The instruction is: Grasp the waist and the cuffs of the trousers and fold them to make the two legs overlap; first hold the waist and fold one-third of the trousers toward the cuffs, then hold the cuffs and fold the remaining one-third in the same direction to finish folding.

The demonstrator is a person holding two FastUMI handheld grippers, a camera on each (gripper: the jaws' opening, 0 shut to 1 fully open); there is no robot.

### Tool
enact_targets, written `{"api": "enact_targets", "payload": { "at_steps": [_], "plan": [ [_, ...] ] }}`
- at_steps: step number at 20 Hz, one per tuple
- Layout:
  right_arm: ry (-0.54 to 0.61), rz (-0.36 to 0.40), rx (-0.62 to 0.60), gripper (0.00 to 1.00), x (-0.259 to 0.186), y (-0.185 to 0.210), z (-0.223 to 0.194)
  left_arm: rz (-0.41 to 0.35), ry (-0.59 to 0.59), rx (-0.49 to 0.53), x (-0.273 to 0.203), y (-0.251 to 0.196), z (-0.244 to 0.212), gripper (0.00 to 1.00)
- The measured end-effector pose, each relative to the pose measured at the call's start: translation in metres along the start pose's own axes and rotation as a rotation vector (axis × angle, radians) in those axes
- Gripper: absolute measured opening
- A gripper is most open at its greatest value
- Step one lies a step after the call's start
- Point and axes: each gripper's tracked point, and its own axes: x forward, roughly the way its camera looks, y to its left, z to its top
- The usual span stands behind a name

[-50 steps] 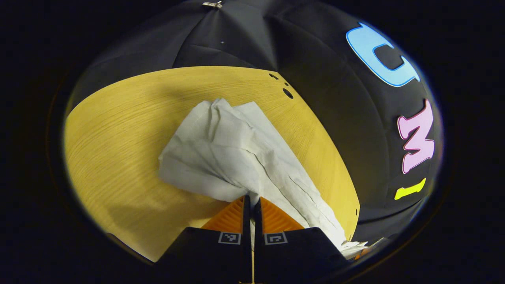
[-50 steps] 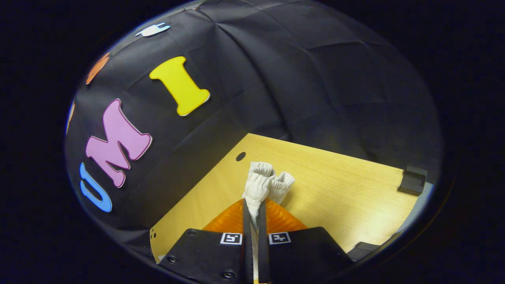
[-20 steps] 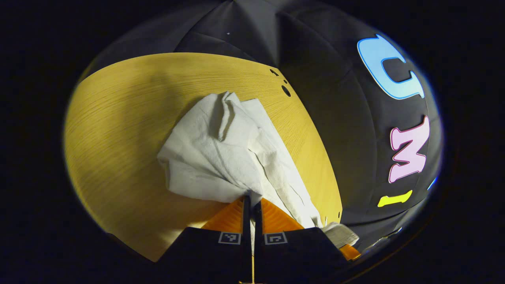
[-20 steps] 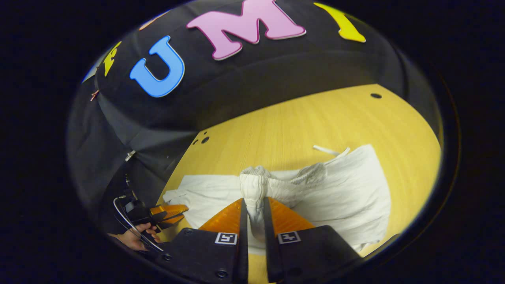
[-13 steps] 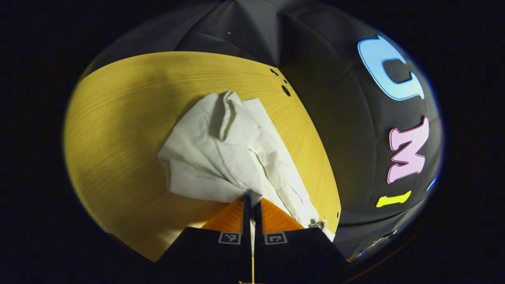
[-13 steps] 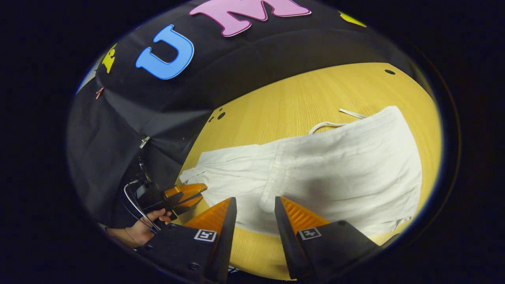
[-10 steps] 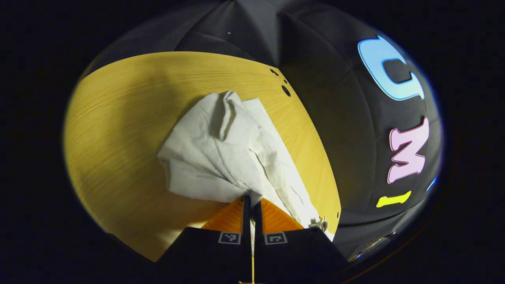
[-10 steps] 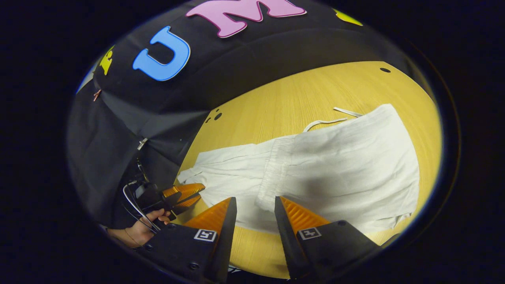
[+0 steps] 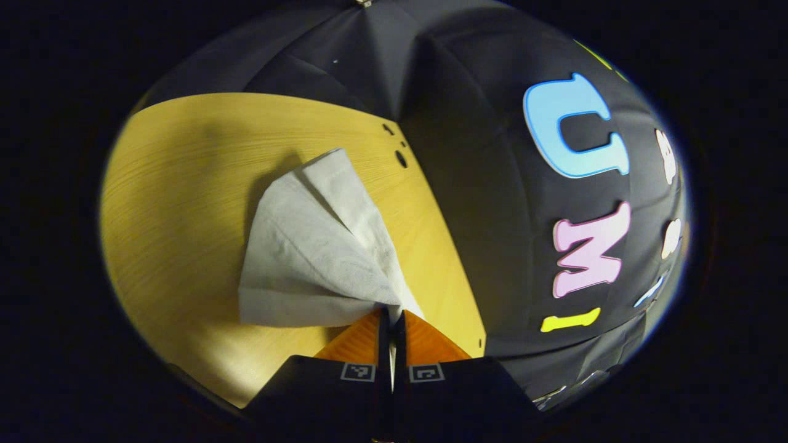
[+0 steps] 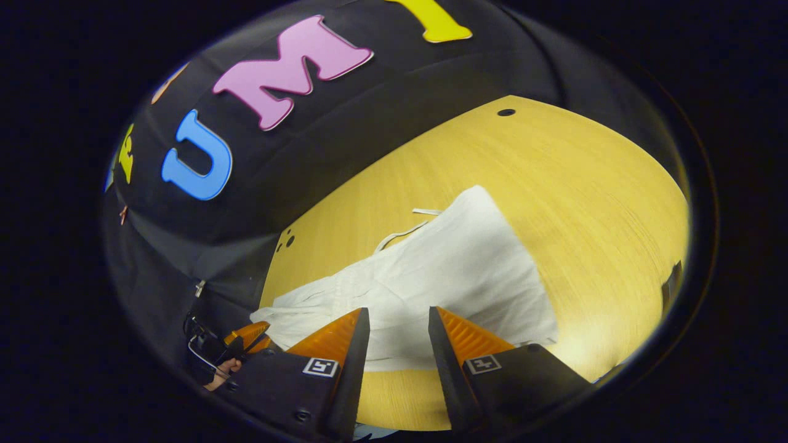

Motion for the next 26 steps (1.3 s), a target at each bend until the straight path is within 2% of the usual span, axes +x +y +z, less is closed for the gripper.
{"api": "enact_targets", "payload": {
  "at_steps": [5,6,7,12,13,14,15,20,26],
  "plan": [
    [-0.057,-0.048,0.064,0.60,-0.018,-0.045,0.026,-0.103,-0.014,0.148,-0.002,-0.066,-0.009,0.06],
    [-0.069,-0.051,0.071,0.60,-0.022,-0.050,0.033,-0.125,-0.011,0.181,-0.002,-0.083,-0.015,0.09],
    [-0.081,-0.053,0.078,0.60,-0.026,-0.056,0.039,-0.139,-0.003,0.217,-0.001,-0.099,-0.021,0.06],
    [-0.122,-0.057,0.108,0.60,-0.039,-0.079,0.059,-0.187,0.071,0.392,0.016,-0.160,-0.076,0.06],
    [-0.125,-0.058,0.111,0.51,-0.041,-0.085,0.062,-0.190,0.091,0.427,0.021,-0.166,-0.088,0.06],
    [-0.128,-0.058,0.115,0.51,-0.043,-0.088,0.063,-0.192,0.110,0.459,0.027,-0.172,-0.102,0.06],
    [-0.129,-0.058,0.119,0.60,-0.044,-0.091,0.066,-0.194,0.131,0.481,0.032,-0.178,-0.116,0.06],
    [-0.138,-0.062,0.169,0.60,-0.052,-0.112,0.075,-0.186,0.235,0.555,0.056,-0.193,-0.181,0.06],
    [-0.152,-0.069,0.201,0.60,-0.055,-0.142,0.092,-0.092,0.328,0.731,0.085,-0.181,-0.247,0.06]
  ]
}}
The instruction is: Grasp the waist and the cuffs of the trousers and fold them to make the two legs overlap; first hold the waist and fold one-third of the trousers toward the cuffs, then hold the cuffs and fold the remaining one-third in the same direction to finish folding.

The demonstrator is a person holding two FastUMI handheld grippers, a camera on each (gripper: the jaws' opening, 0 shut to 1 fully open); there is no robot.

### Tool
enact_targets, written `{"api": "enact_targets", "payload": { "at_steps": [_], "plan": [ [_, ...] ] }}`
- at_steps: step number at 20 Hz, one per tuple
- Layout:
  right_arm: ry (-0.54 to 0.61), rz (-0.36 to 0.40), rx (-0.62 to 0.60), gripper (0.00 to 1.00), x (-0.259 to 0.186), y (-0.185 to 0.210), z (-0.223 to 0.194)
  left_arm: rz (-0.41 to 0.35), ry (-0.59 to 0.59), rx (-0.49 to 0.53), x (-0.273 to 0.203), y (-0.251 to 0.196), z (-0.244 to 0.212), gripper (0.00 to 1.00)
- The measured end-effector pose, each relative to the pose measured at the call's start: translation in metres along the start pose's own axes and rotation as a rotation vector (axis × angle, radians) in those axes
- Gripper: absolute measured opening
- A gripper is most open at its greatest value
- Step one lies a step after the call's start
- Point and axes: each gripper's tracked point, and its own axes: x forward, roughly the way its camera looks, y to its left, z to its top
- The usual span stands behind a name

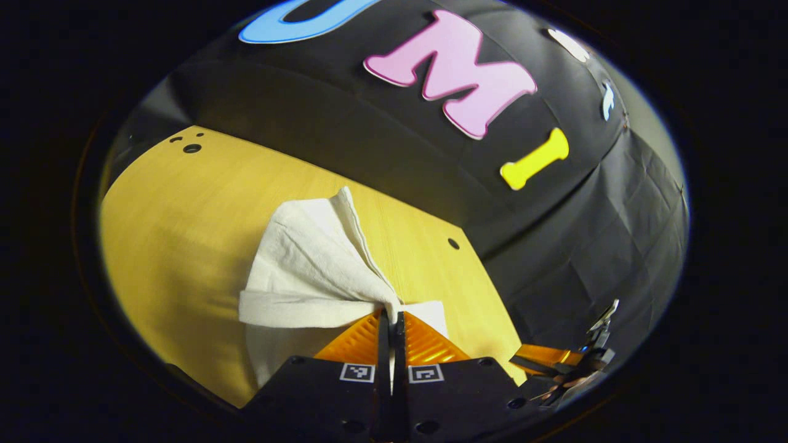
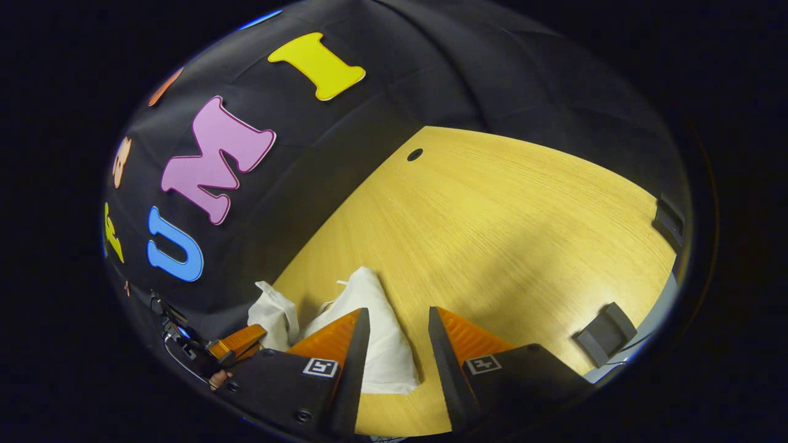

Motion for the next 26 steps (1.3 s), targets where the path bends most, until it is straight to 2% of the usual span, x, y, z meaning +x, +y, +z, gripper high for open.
{"api": "enact_targets", "payload": {
  "at_steps": [3,6,7,8,9,11,12,14,15,16,17,18,19,20,26],
  "plan": [
    [0.007,0.001,0.016,0.60,0.006,-0.012,0.009,0.052,0.063,0.069,0.017,-0.011,-0.027,0.06],
    [0.020,0.010,0.023,0.60,0.017,-0.018,0.016,0.041,0.122,0.138,0.019,-0.030,-0.054,0.13],
    [0.025,0.013,0.028,0.60,0.023,-0.019,0.018,0.031,0.137,0.166,0.019,-0.036,-0.061,0.19],
    [0.029,0.016,0.033,0.60,0.026,-0.021,0.021,0.025,0.150,0.188,0.018,-0.043,-0.068,0.41],
    [0.032,0.022,0.040,0.60,0.031,-0.021,0.024,0.015,0.164,0.207,0.020,-0.047,-0.074,0.37],
    [0.036,0.027,0.050,0.60,0.039,-0.019,0.028,-0.012,0.197,0.233,0.018,-0.058,-0.089,0.47],
    [0.038,0.030,0.052,0.60,0.040,-0.021,0.030,-0.031,0.217,0.241,0.015,-0.065,-0.096,0.56],
    [0.040,0.035,0.053,0.60,0.041,-0.023,0.031,-0.116,0.264,0.244,0.009,-0.087,-0.117,0.66],
    [0.042,0.037,0.053,0.51,0.042,-0.024,0.030,-0.164,0.282,0.240,0.003,-0.100,-0.124,0.69],
    [0.045,0.039,0.053,0.60,0.042,-0.024,0.030,-0.201,0.295,0.241,-0.001,-0.108,-0.130,0.80],
    [0.045,0.043,0.053,0.60,0.042,-0.024,0.030,-0.223,0.302,0.243,-0.007,-0.113,-0.135,0.75],
    [0.044,0.048,0.055,0.60,0.042,-0.022,0.030,-0.237,0.306,0.244,-0.011,-0.117,-0.138,0.76],
    [0.043,0.053,0.056,0.51,0.042,-0.018,0.030,-0.240,0.307,0.242,-0.016,-0.118,-0.140,0.76],
    [0.041,0.058,0.054,0.60,0.041,-0.015,0.028,-0.234,0.303,0.234,-0.019,-0.116,-0.140,0.76],
    [0.011,0.134,0.007,0.60,0.014,0.019,0.016,-0.142,0.205,0.083,-0.045,-0.074,-0.099,0.76]
  ]
}}
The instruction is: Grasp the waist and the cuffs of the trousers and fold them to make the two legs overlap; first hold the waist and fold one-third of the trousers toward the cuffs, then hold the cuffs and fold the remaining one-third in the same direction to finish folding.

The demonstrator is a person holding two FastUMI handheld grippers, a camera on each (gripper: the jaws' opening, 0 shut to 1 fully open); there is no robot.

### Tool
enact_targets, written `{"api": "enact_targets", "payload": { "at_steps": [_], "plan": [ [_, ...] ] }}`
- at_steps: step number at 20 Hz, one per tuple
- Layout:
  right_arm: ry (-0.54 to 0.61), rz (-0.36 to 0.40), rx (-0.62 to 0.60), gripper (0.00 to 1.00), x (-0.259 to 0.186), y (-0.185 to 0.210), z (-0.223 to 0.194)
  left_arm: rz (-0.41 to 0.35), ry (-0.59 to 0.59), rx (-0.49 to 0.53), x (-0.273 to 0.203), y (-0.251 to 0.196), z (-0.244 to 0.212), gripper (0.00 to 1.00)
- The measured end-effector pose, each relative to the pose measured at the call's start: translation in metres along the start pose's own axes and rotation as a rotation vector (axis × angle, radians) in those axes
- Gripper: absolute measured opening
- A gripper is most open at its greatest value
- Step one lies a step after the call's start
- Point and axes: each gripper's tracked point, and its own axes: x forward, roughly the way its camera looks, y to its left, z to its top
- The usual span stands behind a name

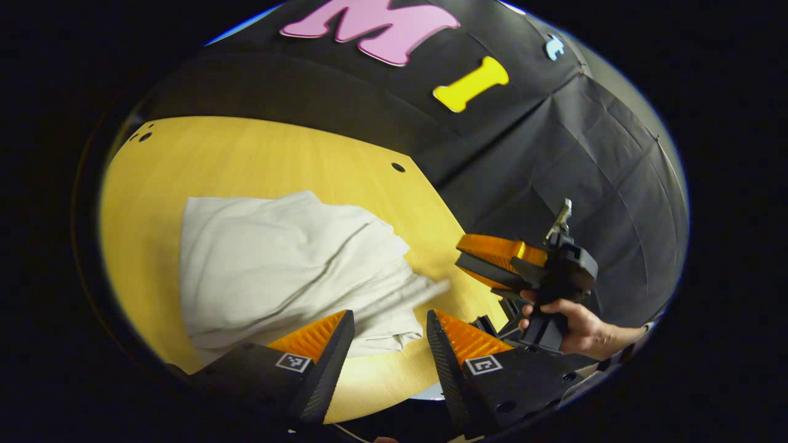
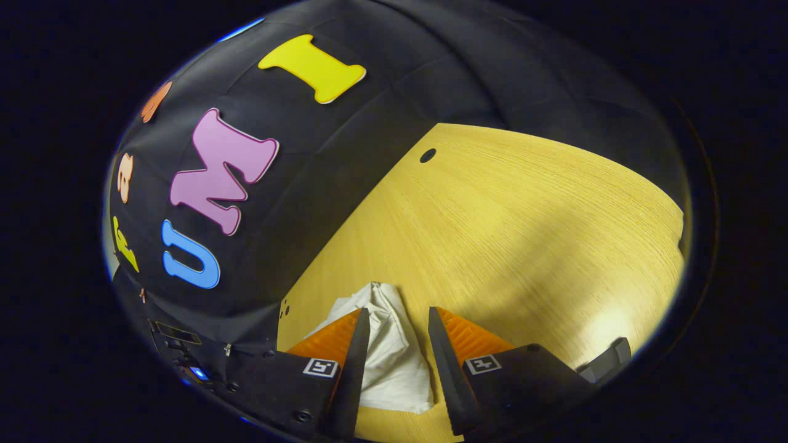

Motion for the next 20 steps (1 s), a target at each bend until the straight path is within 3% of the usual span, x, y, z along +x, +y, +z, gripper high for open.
{"api": "enact_targets", "payload": {
  "at_steps": [3,4,5,6,7,8,9,10,11,12,13,14,20],
  "plan": [
    [-0.008,0.040,-0.047,0.60,-0.013,0.025,-0.008,0.043,-0.075,-0.058,-0.029,0.025,0.022,0.76],
    [-0.013,0.054,-0.054,0.51,-0.017,0.035,-0.010,0.059,-0.103,-0.073,-0.041,0.034,0.030,0.76],
    [-0.017,0.067,-0.057,0.51,-0.020,0.045,-0.011,0.075,-0.134,-0.086,-0.049,0.043,0.042,0.76],
    [-0.023,0.079,-0.057,0.61,-0.024,0.055,-0.011,0.095,-0.167,-0.095,-0.059,0.051,0.054,0.76],
    [-0.029,0.094,-0.054,0.62,-0.026,0.064,-0.011,0.115,-0.200,-0.101,-0.071,0.060,0.065,0.76],
    [-0.035,0.113,-0.046,0.53,-0.030,0.075,-0.009,0.136,-0.235,-0.103,-0.085,0.068,0.077,0.76],
    [-0.052,0.134,-0.033,0.53,-0.035,0.087,-0.004,0.166,-0.282,-0.104,-0.106,0.082,0.092,0.76],
    [-0.068,0.147,-0.025,0.55,-0.037,0.096,0.001,0.181,-0.313,-0.108,-0.120,0.092,0.103,0.76],
    [-0.085,0.156,-0.023,0.67,-0.041,0.105,0.005,0.194,-0.344,-0.114,-0.131,0.099,0.112,0.76],
    [-0.100,0.163,-0.028,0.67,-0.043,0.112,0.009,0.203,-0.371,-0.122,-0.143,0.107,0.120,0.76],
    [-0.111,0.166,-0.040,0.76,-0.045,0.118,0.011,0.211,-0.396,-0.132,-0.150,0.113,0.126,0.76],
    [-0.118,0.167,-0.057,0.67,-0.047,0.124,0.012,0.217,-0.418,-0.143,-0.161,0.120,0.131,0.76],
    [-0.165,0.170,-0.214,0.74,-0.055,0.158,0.010,0.221,-0.493,-0.199,-0.205,0.150,0.142,0.76]
  ]
}}
